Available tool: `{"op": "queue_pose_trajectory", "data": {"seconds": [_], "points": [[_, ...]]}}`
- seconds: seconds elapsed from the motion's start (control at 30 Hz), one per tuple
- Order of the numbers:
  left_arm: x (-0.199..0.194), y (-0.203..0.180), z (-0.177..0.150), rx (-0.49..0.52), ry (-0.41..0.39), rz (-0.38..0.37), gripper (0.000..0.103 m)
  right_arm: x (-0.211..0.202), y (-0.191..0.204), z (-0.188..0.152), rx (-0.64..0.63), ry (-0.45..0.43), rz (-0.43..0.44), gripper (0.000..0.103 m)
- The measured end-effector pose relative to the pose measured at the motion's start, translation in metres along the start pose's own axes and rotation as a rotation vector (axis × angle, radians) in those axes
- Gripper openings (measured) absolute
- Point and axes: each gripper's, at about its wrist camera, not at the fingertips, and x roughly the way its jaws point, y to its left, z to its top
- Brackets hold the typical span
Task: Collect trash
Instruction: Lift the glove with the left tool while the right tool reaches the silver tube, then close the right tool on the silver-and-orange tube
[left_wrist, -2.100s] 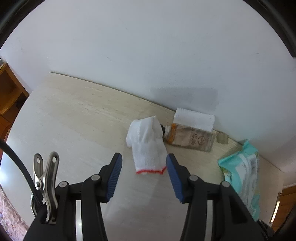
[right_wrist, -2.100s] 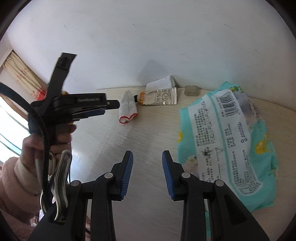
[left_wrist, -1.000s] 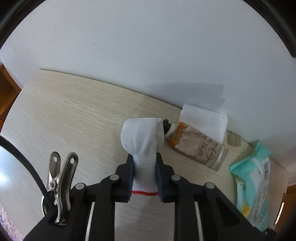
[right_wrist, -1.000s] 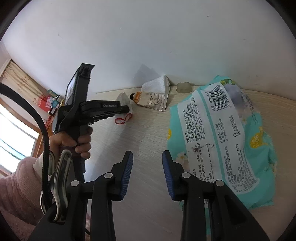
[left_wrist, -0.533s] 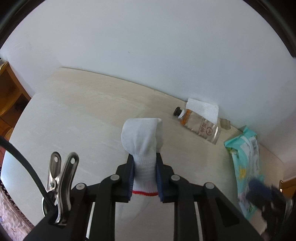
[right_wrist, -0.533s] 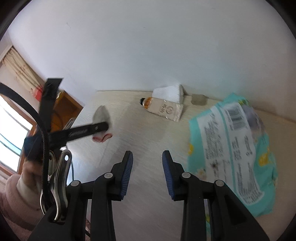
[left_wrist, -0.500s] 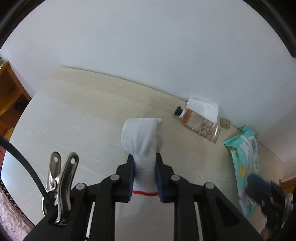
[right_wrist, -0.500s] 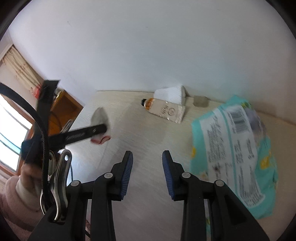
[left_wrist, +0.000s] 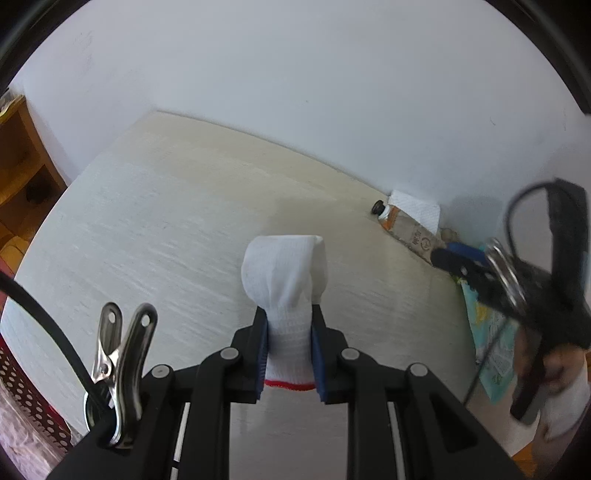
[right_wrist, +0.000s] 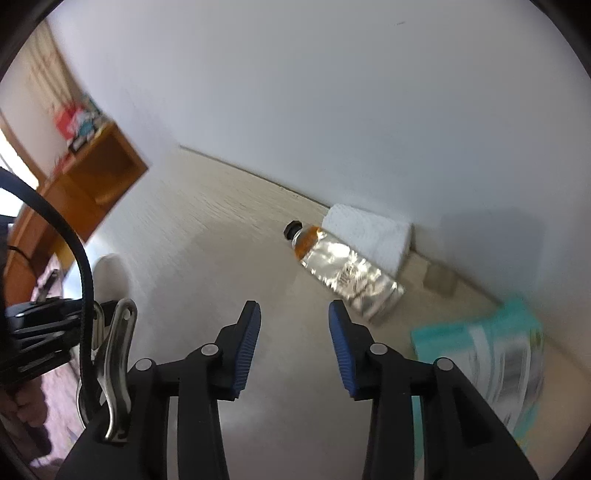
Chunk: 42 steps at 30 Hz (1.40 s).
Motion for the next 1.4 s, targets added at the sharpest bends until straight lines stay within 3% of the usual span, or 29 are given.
{"op": "queue_pose_trajectory", "data": {"seconds": [0.33,0.53,0.87,1.07,1.2,1.4], "points": [[0.010,0.017,-0.004,-0.036,0.001,-0.019,0.021,0.043,0.000,0.025,-0.167,0.077,-0.146,0.040],[0.015,0.023,-0.005,-0.048,0.004,-0.024,0.021,0.061,-0.004,0.028,-0.225,0.124,-0.152,0.047],[0.008,0.030,-0.004,-0.059,0.007,-0.032,0.021,0.059,-0.019,0.029,-0.159,0.157,-0.046,0.050],[0.005,0.032,-0.003,-0.056,0.006,-0.037,0.021,0.056,-0.005,0.013,-0.191,0.182,0.023,0.050],[0.005,0.033,-0.004,-0.052,0.008,-0.040,0.021,0.054,0.003,0.001,-0.236,0.159,-0.014,0.050],[0.002,0.036,-0.003,-0.048,0.007,-0.041,0.021,0.052,-0.010,0.020,-0.072,0.168,-0.001,0.050]]}}
